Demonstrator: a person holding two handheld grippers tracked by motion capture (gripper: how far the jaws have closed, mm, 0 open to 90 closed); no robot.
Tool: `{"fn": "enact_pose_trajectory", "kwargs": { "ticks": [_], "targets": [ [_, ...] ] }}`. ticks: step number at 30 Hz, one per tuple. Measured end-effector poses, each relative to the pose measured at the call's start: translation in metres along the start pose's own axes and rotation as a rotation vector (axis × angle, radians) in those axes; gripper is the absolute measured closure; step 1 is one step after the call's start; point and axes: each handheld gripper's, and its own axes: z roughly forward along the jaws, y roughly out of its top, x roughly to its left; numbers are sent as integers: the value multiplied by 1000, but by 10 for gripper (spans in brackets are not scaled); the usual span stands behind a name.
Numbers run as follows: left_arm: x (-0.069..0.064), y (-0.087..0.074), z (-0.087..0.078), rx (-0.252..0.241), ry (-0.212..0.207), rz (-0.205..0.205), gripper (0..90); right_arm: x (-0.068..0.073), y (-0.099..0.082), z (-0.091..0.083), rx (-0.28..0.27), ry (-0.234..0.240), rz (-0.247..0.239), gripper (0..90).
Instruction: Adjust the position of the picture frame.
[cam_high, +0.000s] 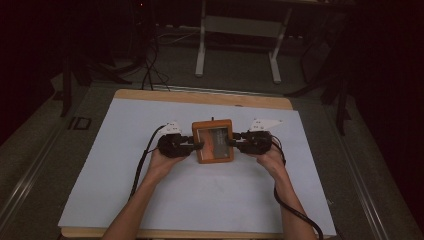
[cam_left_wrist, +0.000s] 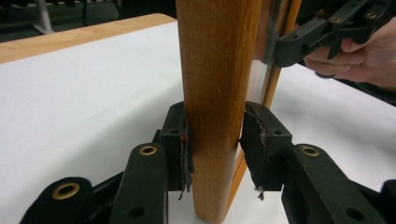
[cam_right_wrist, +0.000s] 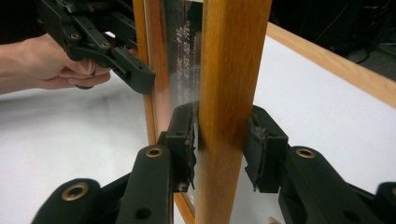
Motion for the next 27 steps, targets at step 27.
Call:
{"fn": "enact_pose_trajectory", "kwargs": {
  "ticks": [27],
  "targets": [
    [3, 6, -16, 43, -88, -182, 645, 18, -14, 1, -27, 48, 330, 665]
  ]
}}
